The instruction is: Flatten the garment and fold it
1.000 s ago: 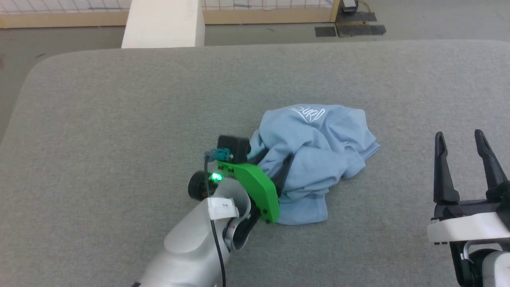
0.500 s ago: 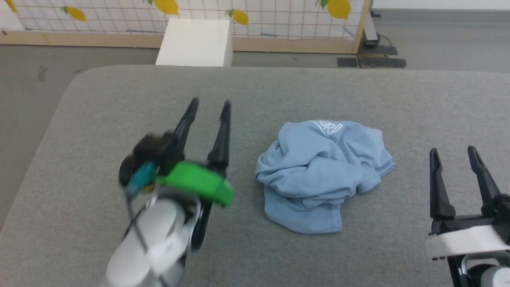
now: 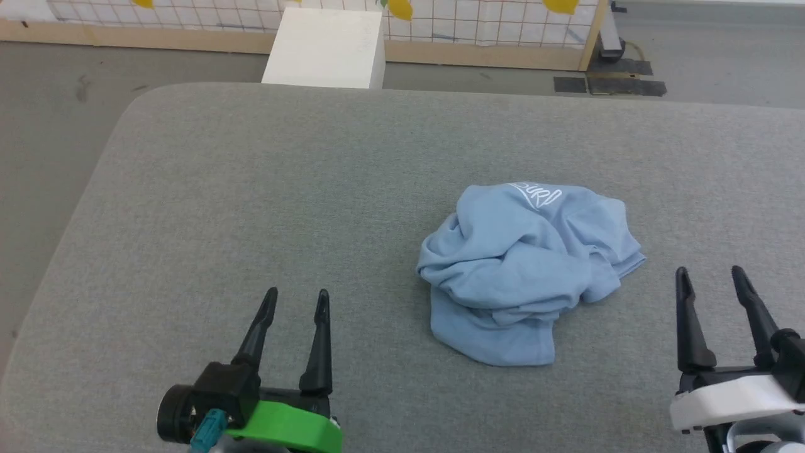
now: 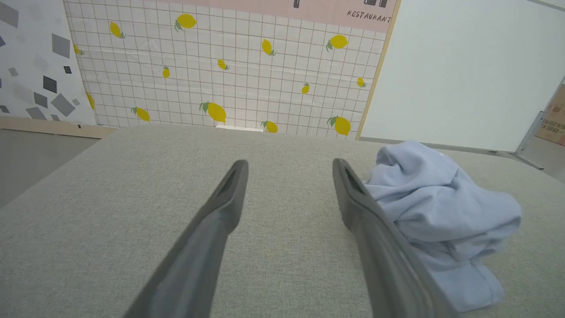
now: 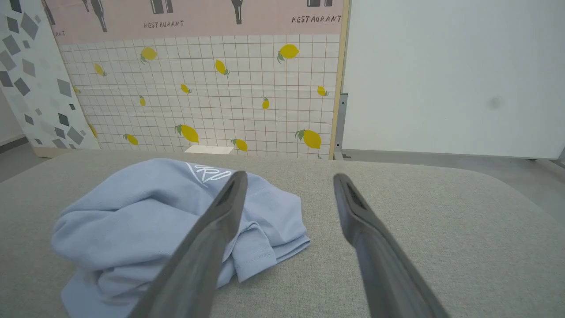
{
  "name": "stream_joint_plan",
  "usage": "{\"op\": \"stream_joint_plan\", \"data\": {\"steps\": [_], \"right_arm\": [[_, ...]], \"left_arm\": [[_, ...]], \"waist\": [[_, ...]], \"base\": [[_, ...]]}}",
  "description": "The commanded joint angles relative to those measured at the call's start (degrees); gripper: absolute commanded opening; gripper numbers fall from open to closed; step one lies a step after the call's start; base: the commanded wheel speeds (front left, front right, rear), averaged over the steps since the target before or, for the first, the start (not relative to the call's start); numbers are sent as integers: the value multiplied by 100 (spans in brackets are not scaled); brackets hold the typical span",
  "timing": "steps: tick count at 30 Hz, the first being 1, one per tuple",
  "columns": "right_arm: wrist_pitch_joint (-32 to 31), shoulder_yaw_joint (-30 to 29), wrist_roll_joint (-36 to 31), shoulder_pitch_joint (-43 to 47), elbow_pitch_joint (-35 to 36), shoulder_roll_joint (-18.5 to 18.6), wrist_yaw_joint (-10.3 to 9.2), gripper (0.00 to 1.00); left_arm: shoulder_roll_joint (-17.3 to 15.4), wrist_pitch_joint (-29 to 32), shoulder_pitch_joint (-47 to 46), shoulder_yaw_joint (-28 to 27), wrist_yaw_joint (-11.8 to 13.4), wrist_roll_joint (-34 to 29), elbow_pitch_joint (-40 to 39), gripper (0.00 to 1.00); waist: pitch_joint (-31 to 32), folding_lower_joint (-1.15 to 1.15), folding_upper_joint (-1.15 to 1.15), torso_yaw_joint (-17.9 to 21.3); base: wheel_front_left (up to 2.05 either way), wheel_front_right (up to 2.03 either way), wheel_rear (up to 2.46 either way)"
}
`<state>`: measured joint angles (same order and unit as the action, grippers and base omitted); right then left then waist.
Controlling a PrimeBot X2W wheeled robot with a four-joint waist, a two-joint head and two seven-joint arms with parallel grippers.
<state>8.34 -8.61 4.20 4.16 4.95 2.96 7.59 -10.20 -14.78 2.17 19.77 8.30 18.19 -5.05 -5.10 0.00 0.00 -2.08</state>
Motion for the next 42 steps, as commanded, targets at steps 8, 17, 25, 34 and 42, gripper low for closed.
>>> {"op": "stream_joint_plan", "data": {"steps": [8, 17, 25, 34, 42], "right_arm": [[-1002, -14, 141, -1018, -92, 35, -10, 100], [-3338, 386, 560, -2217, -1127, 1136, -10, 100], [-4440, 441, 676, -2500, -2071, 1571, -10, 100], [-4622, 170, 597, -2602, -2903, 1502, -10, 0], [-4175, 314, 672, -2941, -2756, 1497, -10, 0]], "left_arm": [[404, -21, -77, -183, -373, -301, 132, 100], [658, -21, -246, -187, -681, -425, 355, 100], [725, -21, -373, -146, -788, -307, 420, 100], [731, -21, -491, -17, -694, -106, 390, 100], [732, -21, -408, -136, -643, 40, 461, 100]], "waist": [[-205, 0, 0, -225], [-609, 0, 0, -518], [-870, 0, 0, -908], [-1032, 0, 0, -1146], [-605, 0, 0, -904]], "base": [[0, 0, 0], [0, 0, 0], [0, 0, 0], [0, 0, 0], [0, 0, 0]]}}
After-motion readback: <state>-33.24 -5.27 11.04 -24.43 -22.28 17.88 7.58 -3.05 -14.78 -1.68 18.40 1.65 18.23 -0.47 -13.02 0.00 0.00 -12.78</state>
